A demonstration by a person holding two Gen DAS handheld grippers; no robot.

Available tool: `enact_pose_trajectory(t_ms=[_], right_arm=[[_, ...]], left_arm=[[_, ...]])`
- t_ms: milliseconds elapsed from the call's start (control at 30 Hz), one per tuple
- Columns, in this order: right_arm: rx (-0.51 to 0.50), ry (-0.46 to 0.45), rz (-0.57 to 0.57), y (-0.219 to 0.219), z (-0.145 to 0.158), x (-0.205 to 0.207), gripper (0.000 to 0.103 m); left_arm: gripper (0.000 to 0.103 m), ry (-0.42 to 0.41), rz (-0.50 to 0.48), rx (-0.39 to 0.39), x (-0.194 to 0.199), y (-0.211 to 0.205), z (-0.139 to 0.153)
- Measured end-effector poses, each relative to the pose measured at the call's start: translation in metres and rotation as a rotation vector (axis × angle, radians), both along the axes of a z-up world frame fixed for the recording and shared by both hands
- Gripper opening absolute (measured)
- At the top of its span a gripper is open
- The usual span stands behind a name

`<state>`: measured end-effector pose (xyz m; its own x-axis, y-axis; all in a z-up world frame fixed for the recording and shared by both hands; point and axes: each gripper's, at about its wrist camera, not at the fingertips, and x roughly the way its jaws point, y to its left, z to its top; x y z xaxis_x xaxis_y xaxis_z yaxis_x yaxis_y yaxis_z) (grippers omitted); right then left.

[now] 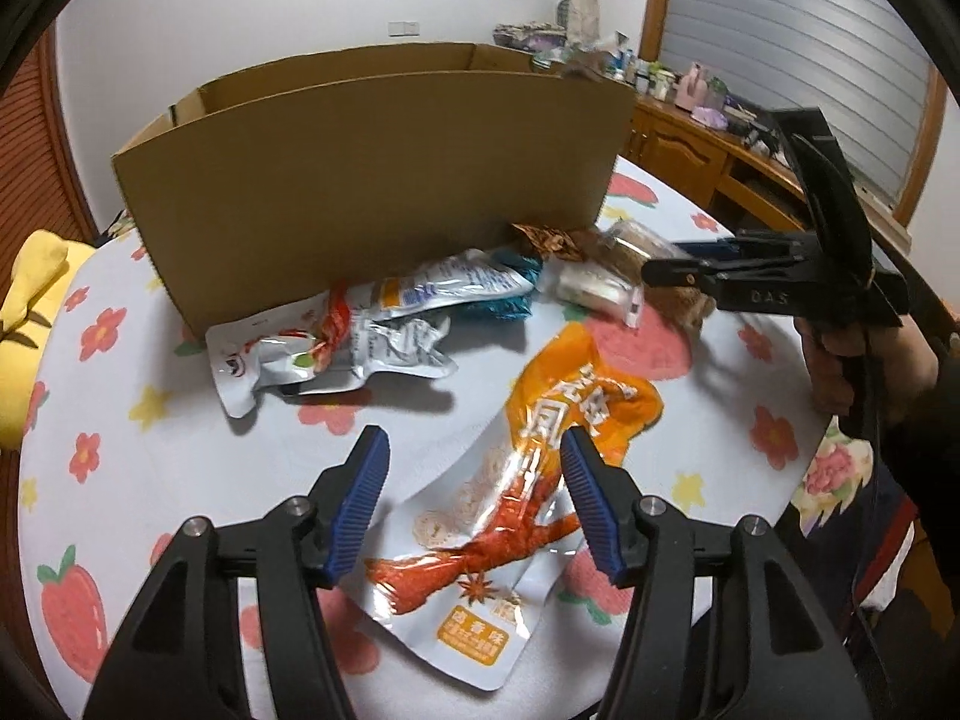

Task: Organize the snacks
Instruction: 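Grasp the orange chicken-feet packet with the left gripper while the right grasps the clear biscuit pack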

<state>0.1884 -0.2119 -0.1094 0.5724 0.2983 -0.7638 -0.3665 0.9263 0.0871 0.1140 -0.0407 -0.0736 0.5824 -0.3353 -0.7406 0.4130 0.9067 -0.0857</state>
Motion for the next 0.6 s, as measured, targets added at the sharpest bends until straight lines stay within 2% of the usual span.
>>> enact_pose_trajectory(t_ms=[167,367,467,600], right_arm=[[-0.004,-0.022,-0.012,-0.007,-0.003,-0.003,0.046],[0.016,-0.014,-0.023,-0.011,-0.006,0.000,0.047],[0.049,-0.003,-0.030,-0.016,-0.007,0.000,0.047],[0.032,-0.011,-0.032,-0.012,-0.006,-0.001,0.047]], left_arm=[[0.068,0.012,-0.056,0.034,0.001,-0.011,-0.003],[0.068,0.038,-0.115,0.069,0.007,-0.027,-0.005],[0.073,0.062,-0.140,0.081,0.010,-0.033,-0.008],[0.074,0.086,-0.149,0.127,0.016,-0.038,-0.017]])
